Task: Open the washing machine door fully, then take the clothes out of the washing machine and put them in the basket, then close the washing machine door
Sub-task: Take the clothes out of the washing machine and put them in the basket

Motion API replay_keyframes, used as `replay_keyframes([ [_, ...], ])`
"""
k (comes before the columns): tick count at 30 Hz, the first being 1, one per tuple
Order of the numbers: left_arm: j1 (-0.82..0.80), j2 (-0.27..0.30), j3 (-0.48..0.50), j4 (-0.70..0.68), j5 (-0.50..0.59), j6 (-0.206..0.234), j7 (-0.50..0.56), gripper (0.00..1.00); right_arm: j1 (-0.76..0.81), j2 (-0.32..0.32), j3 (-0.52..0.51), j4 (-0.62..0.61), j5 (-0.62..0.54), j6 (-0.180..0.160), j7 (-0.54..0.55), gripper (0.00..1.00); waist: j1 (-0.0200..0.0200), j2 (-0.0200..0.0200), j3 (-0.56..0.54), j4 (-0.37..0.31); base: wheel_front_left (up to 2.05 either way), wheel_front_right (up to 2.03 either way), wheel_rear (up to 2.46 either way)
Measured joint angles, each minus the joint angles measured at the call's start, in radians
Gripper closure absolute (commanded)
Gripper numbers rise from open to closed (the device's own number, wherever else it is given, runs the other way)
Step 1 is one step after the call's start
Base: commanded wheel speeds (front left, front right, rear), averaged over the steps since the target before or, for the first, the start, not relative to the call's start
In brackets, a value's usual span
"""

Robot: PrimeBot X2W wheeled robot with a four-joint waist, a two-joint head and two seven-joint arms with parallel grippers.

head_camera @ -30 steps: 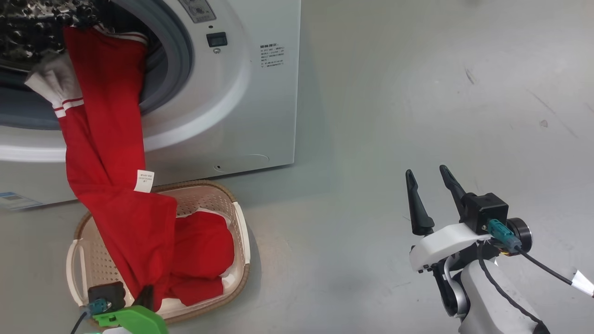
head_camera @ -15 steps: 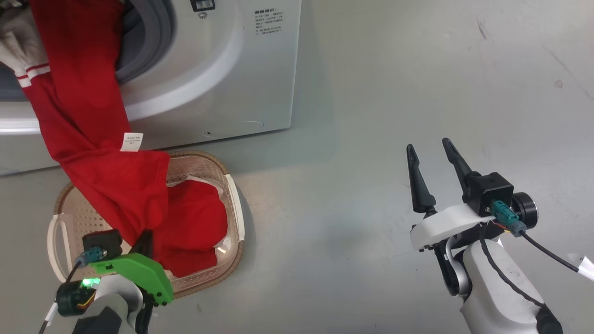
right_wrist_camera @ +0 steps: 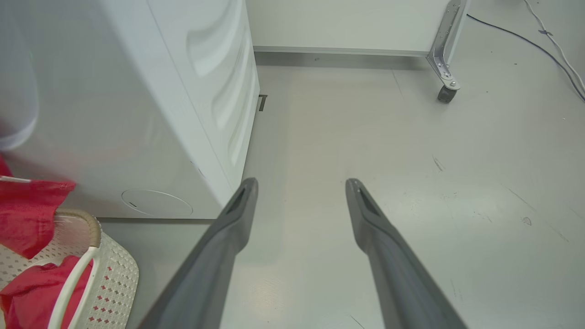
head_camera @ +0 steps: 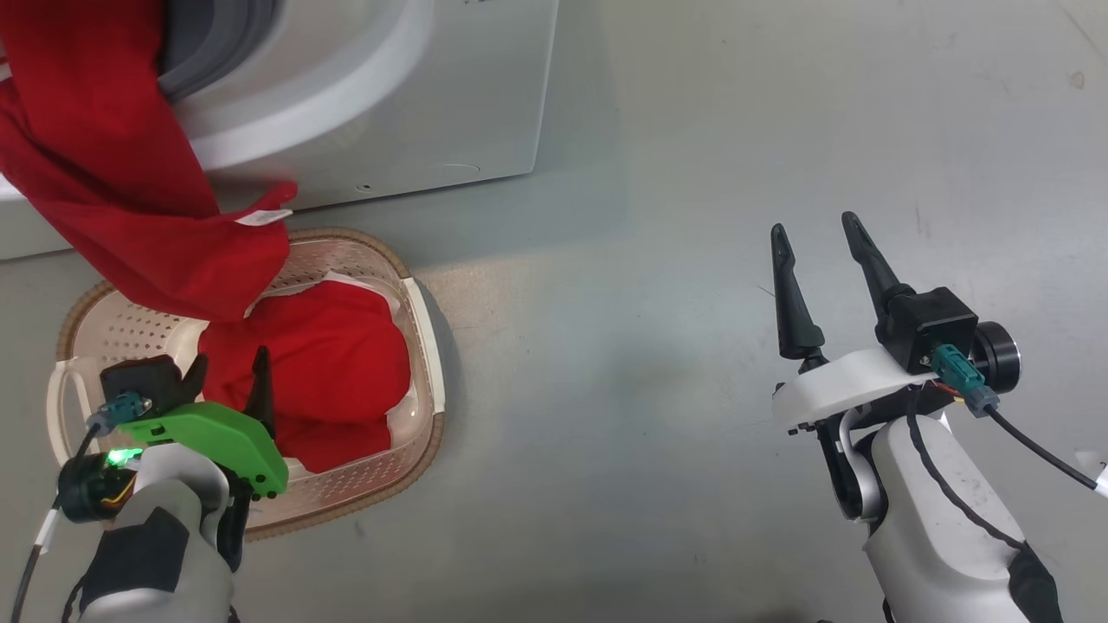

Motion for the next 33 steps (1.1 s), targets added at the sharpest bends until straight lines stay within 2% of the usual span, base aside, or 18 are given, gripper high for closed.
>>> replay_keyframes([
  [17, -0.002, -0.006, 0.011, -0.006, -0.01, 0.001, -0.017, 0.0, 0.0, 0.002, -0.012, 0.018, 0.002, 0.001, 0.0, 0.0, 0.0, 0.0, -0.063, 0.021, 0.0, 0.0, 0.0],
  [33, 0.031, -0.003, 0.082, -0.253, -0.011, 0.001, -0.017, 0.0, 0.023, 0.004, -0.015, 0.056, 0.019, 0.018, 0.0, 0.0, 0.0, 0.0, -0.186, 0.049, 0.0, 0.0, 0.0],
])
